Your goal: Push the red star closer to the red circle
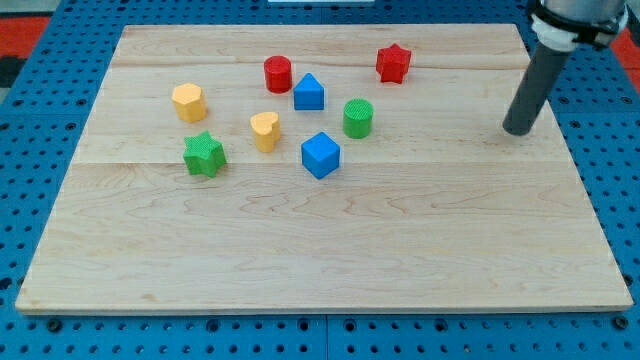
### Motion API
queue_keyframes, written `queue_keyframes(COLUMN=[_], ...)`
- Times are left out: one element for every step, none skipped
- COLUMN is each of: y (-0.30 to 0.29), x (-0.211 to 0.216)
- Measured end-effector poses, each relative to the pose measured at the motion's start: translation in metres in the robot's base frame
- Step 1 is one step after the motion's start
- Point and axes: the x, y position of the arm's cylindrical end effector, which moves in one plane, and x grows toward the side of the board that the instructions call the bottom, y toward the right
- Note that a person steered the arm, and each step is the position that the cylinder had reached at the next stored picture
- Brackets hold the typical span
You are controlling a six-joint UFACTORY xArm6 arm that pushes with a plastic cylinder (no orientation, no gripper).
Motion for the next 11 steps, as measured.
queue_keyframes(y=[0.004, 0.004, 0.004, -0.001, -0.002, -0.002, -0.004, -0.015, -0.038, -0.057, -0.081], x=[-0.034, -0.056, -0.056, -0.056, -0.056, -0.057, -0.078, -0.096, -0.109, -0.116, -0.116])
